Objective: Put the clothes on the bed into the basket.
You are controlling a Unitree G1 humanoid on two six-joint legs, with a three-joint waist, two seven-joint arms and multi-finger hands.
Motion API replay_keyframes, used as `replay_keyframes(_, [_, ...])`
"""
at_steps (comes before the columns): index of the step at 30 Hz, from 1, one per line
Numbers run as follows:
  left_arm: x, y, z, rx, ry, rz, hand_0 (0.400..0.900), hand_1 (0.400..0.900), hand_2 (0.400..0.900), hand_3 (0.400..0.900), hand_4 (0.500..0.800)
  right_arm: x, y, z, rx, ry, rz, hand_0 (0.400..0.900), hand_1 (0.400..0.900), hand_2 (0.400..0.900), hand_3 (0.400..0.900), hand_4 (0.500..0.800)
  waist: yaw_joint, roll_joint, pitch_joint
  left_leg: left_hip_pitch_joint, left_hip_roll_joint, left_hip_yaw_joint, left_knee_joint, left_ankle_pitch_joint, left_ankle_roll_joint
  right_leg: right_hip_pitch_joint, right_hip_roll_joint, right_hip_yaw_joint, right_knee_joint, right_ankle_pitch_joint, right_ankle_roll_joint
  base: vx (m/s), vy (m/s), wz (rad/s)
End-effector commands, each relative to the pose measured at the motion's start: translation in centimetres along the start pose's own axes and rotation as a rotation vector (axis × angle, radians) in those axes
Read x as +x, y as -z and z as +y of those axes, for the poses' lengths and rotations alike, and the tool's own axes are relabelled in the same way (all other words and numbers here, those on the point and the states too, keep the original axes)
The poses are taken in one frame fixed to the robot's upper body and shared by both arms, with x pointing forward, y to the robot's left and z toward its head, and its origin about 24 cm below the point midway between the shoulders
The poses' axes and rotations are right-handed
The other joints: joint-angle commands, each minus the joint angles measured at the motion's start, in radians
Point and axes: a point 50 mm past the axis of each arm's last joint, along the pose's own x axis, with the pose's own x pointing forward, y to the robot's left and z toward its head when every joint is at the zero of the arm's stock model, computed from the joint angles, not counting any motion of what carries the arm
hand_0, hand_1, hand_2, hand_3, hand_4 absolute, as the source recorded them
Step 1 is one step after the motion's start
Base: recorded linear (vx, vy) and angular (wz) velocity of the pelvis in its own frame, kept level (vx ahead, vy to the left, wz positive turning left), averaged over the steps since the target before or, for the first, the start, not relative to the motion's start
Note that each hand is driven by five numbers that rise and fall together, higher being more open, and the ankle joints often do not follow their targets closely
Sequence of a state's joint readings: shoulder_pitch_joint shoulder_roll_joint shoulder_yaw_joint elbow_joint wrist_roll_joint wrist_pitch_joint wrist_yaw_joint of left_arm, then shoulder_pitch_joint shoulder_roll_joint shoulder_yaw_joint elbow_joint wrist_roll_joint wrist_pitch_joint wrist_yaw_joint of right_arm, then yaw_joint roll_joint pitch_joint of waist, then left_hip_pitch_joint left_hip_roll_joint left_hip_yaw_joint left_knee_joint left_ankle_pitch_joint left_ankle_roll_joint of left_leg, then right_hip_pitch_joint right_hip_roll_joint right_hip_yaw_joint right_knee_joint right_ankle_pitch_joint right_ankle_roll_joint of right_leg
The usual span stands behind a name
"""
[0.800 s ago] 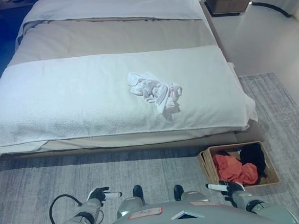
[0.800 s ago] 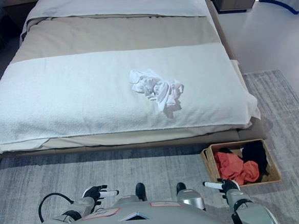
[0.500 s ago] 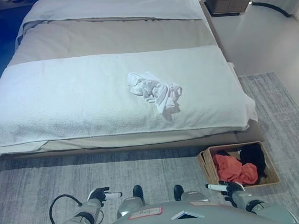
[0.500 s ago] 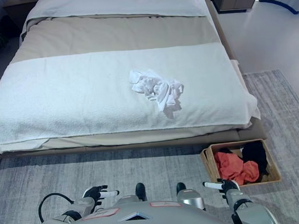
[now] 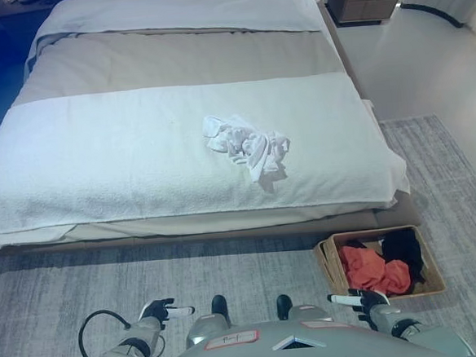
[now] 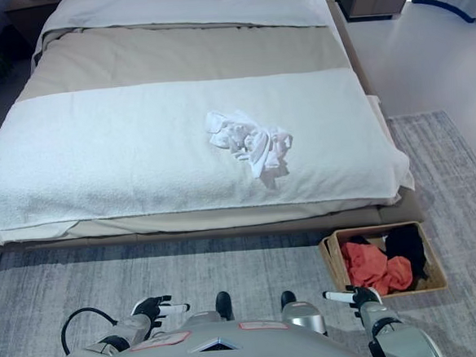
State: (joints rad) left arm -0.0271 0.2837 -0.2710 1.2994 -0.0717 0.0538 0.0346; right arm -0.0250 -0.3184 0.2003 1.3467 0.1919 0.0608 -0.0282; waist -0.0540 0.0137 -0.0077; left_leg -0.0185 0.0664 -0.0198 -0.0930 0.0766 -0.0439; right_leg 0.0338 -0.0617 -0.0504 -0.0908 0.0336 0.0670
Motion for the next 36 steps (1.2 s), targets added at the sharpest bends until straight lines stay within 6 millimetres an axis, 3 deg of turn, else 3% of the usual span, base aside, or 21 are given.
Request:
replay_keyframes(1, [0.1,-1.2,2.1,0.011,-0.063,-0.013,0.900,0.900,0.900,0.900,0.800,0.0,-0.8,-1.8,-0.040,0.048,-0.021,0.900,0.900,0.900,0.900,0.800,0.006,-0.021,0.034,0.063,-0.019,0.045,0.006,-0.111,-0.017,-0.004,0.002,-0.012,0.006,-0.056,0.019,0.00,0.000,0.00])
replay_keyframes(13, [0.1,-2.2,2.4,0.010,-0.071,-0.045,0.900,0.900,0.900,0.900,0.800,-0.1,-1.0,-2.3,-0.025,0.064,-0.031,0.900,0.900,0.900,0.900,0.800,-0.004,-0.011,0.056,0.026,-0.008,0.028,0.087,-0.122,-0.030,-0.019,0.019,-0.014,0.068,-0.103,-0.010,0.00,-0.061,0.12])
replay_keyframes(17, [0.1,-2.8,2.5,0.002,-0.070,-0.065,0.900,0.900,0.900,0.900,0.800,-0.1,-1.0,-2.7,-0.018,0.075,-0.034,0.900,0.900,0.900,0.900,0.800,-0.009,-0.018,0.087,-0.065,-0.033,-0.001,0.232,-0.128,-0.050,-0.028,0.027,-0.020,0.091,-0.121,-0.039,-0.07,-0.125,0.32])
replay_keyframes(18, [0.1,-3.3,2.6,-0.005,-0.074,-0.079,0.900,0.900,0.900,0.900,0.800,-0.1,-1.4,-2.9,-0.017,0.081,-0.047,0.900,0.900,0.900,0.900,0.800,-0.005,-0.026,0.101,-0.099,-0.057,-0.029,0.295,-0.128,-0.056,-0.032,0.027,-0.019,0.096,-0.118,-0.043,-0.09,-0.137,0.12])
replay_keyframes(20, [0.0,-3.4,2.8,-0.022,-0.076,-0.082,0.900,0.900,0.900,0.900,0.800,-0.1,-1.7,-3.1,-0.012,0.086,-0.057,0.900,0.900,0.900,0.900,0.800,-0.002,-0.034,0.114,-0.137,-0.092,-0.076,0.349,-0.130,-0.052,-0.040,0.032,-0.014,0.105,-0.120,-0.053,-0.04,-0.123,0.09])
replay_keyframes(21, [0.1,-3.3,2.7,-0.023,-0.073,-0.076,0.900,0.900,0.900,0.900,0.800,-0.1,-1.5,-3.1,-0.014,0.088,-0.053,0.900,0.900,0.900,0.900,0.800,-0.004,-0.036,0.113,-0.143,-0.092,-0.070,0.340,-0.131,-0.045,-0.038,0.038,-0.014,0.109,-0.126,-0.057,0.03,-0.096,0.14])
replay_keyframes(23, [0.1,-2.7,2.6,-0.026,-0.071,-0.057,0.900,0.900,0.900,0.900,0.800,-0.1,-1.3,-3.2,-0.010,0.092,-0.045,0.900,0.900,0.900,0.900,0.800,-0.007,-0.032,0.110,-0.155,-0.073,-0.050,0.277,-0.108,-0.035,-0.039,0.046,-0.025,0.118,-0.138,-0.060,0.05,-0.048,0.11])
replay_keyframes(27, [0.1,-2.0,2.4,-0.019,-0.073,-0.040,0.900,0.900,0.900,0.900,0.800,-0.1,-1.4,-3.3,-0.025,0.099,-0.052,0.900,0.900,0.900,0.900,0.800,0.000,-0.026,0.114,-0.238,-0.027,-0.052,0.130,-0.001,-0.030,-0.044,0.065,-0.020,0.124,-0.152,-0.063,0.08,0.011,-0.08])
replay_keyframes(29, [0.1,-1.9,2.4,-0.015,-0.073,-0.039,0.900,0.900,0.900,0.900,0.800,-0.2,-1.4,-3.4,-0.029,0.103,-0.052,0.900,0.900,0.900,0.900,0.800,0.004,-0.026,0.120,-0.258,-0.019,-0.053,0.093,0.010,-0.032,-0.038,0.066,-0.011,0.122,-0.157,-0.062,0.11,0.037,-0.22])
replay_keyframes(33, [0.1,-1.2,2.2,-0.019,-0.066,-0.023,0.900,0.900,0.900,0.900,0.800,-0.2,-1.2,-3.5,-0.037,0.103,-0.045,0.900,0.900,0.900,0.900,0.800,0.014,-0.007,0.119,-0.244,0.011,-0.055,0.017,0.059,-0.045,0.012,0.078,0.044,0.090,-0.172,-0.046,0.20,0.111,-0.46])
replay_keyframes(36, [0.0,-0.7,2.2,-0.020,-0.067,-0.009,0.900,0.900,0.900,0.900,0.800,-0.2,-1.2,-3.5,-0.047,0.094,-0.043,0.900,0.900,0.900,0.900,0.800,0.018,-0.007,0.099,-0.229,0.015,-0.056,0.026,0.070,-0.039,0.042,0.056,0.080,0.069,-0.181,-0.025,0.22,0.210,-0.47])
